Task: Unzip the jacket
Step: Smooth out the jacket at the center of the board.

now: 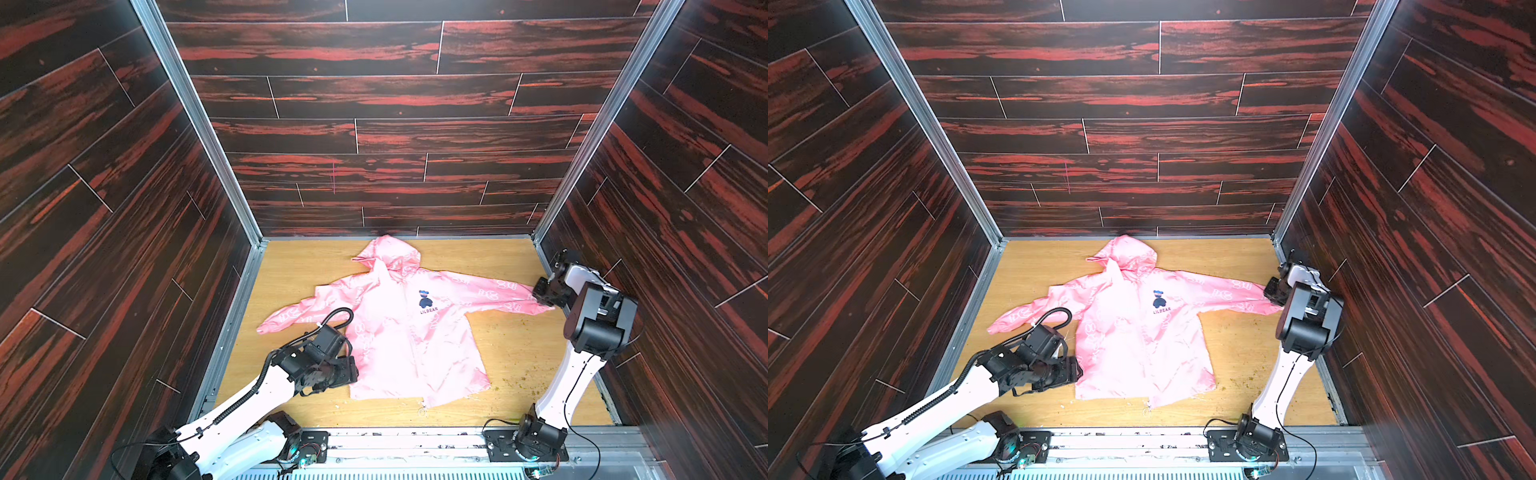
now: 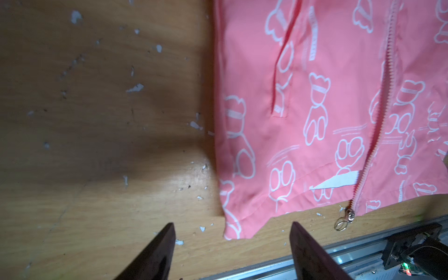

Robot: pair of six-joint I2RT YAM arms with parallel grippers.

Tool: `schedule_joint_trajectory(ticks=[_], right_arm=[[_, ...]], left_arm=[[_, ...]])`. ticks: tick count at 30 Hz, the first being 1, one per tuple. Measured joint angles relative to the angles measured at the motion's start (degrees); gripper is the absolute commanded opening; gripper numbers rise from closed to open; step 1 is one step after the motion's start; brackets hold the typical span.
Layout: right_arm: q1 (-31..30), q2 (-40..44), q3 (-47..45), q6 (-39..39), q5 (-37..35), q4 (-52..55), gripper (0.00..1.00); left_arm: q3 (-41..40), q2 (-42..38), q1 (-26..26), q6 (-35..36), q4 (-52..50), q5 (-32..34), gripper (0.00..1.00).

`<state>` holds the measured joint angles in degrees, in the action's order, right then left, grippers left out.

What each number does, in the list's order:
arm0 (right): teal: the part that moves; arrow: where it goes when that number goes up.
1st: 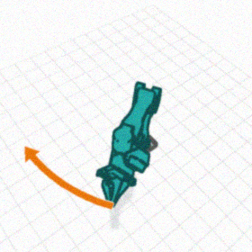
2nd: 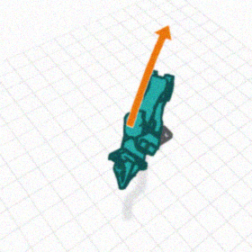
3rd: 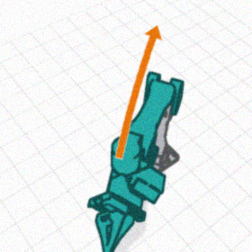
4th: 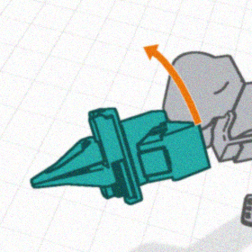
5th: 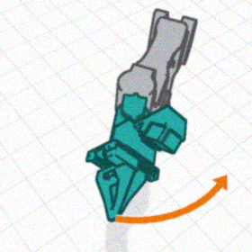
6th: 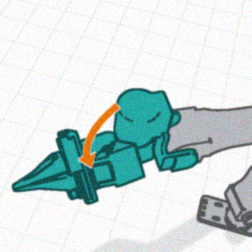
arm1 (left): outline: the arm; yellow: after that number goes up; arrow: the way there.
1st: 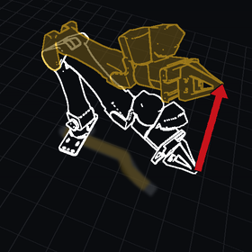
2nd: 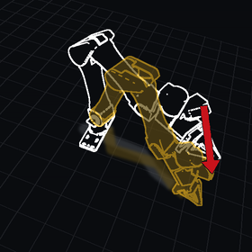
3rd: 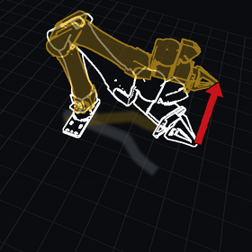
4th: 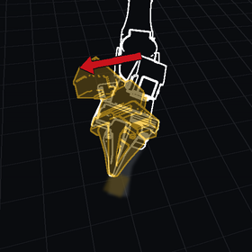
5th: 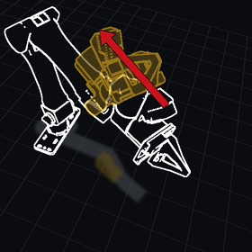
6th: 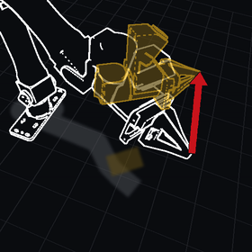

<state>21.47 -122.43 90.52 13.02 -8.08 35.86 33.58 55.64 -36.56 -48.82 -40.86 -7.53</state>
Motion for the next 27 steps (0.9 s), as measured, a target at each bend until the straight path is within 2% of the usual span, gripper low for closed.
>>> schedule_joint_trajectory(ticks=[3, 7, 10, 15, 19, 23, 27], right_arm=[[0.5, 3.8, -3.7, 0.0, -1.1, -0.8, 0.56], [-1.3, 11.6, -8.1, 0.1, 0.4, -0.3, 0.58], [-4.5, 19.6, -11.4, 1.0, 4.4, -0.4, 0.58], [-11.2, 33.4, -20.6, 3.0, 12.2, -0.8, 0.55], [-17.2, 40.9, -28.7, 5.1, 16.1, -0.2, 0.51], [-24.2, 46.1, -34.8, 7.9, 18.0, 0.9, 0.46], [-30.4, 47.6, -38.9, 10.6, 19.2, 0.0, 0.4]], left_arm=[[0.2, 1.0, -2.4, -1.9, 0.9, 0.7, 0.77], [2.1, 4.7, -5.4, -4.0, 1.6, 1.7, 0.76], [3.7, 7.9, -7.3, -6.1, 3.5, 1.9, 0.66], [4.2, 11.7, -10.3, -10.7, 8.2, 1.9, 0.62], [4.7, 14.6, -12.5, -13.5, 10.2, 1.9, 0.6], [4.7, 16.7, -14.2, -16.4, 11.6, 1.7, 0.51], [2.8, 16.8, -14.6, -19.1, 14.3, 1.6, 0.44]])
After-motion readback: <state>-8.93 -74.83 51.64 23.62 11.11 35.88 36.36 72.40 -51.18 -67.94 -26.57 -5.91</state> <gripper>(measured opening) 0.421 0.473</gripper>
